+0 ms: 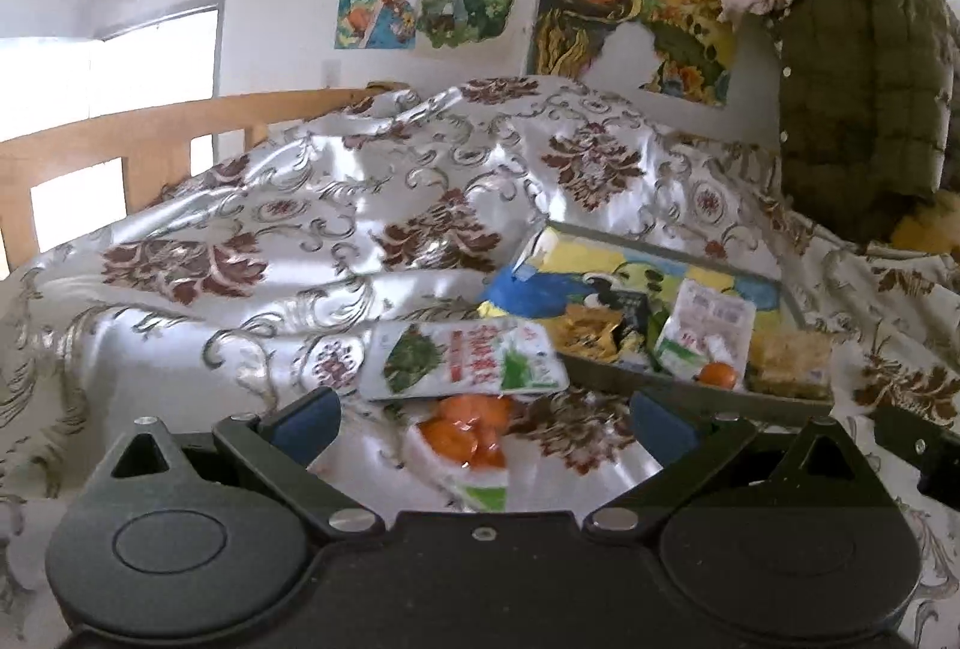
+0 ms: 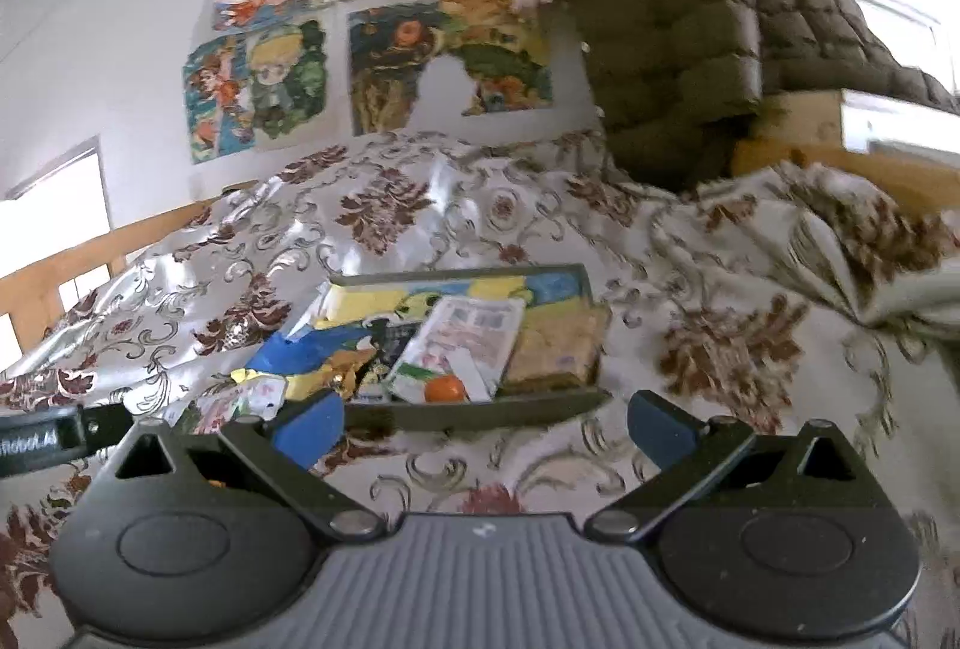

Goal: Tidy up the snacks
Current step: 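Withdraw both open tools from the tray toward the remaining snacks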

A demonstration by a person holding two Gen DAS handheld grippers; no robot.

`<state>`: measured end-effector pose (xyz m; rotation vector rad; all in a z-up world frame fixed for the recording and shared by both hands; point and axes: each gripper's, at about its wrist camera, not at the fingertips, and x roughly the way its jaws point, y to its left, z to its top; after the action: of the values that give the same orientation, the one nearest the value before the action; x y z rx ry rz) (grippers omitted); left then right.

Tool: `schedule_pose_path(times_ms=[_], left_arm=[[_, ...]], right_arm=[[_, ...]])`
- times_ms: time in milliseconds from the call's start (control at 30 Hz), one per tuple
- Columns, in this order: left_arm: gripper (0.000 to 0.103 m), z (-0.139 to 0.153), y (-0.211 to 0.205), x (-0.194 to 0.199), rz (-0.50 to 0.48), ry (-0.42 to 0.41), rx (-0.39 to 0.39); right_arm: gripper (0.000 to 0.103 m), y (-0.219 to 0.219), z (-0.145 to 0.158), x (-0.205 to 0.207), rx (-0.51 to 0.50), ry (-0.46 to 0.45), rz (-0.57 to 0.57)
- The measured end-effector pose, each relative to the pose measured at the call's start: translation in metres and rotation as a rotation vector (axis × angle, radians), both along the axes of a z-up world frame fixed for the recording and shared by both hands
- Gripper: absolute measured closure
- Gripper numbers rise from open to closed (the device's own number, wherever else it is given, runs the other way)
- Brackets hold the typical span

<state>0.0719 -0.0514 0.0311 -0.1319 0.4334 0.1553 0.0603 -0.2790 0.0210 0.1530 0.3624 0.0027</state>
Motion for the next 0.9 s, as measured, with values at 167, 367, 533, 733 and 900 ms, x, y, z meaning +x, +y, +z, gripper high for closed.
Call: schedule_pose_path(times_ms=[167,367,533,733,900], left_arm=[[0.001,0.006,0.014,-0.015,-0.005,0.006,0.007],[0.001,0.005,0.020,-0.028,-0.015,0.048,0.068],[0.001,0.002,0.032,-0.044,0.010,0.056,0.053],[0.001,-0.002,0.045,-0.049,0.016,0.089,0.062],[0.001,-0.007,0.054,-0.040,0.046,0.117,0.076]], right_arm=[[0.000,0.005,-0.004,-0.011,0.001,0.026,-0.005],[0.000,0.020,-0.008,-0.030,-0.014,0.062,-0.007],[0.000,0.026,0.002,-0.044,-0.024,0.049,-0.019],[0.000,0.034,0.009,-0.050,-0.047,0.053,0.000],[0.000,0.043,0.004,-0.045,-0.085,0.078,0.029]])
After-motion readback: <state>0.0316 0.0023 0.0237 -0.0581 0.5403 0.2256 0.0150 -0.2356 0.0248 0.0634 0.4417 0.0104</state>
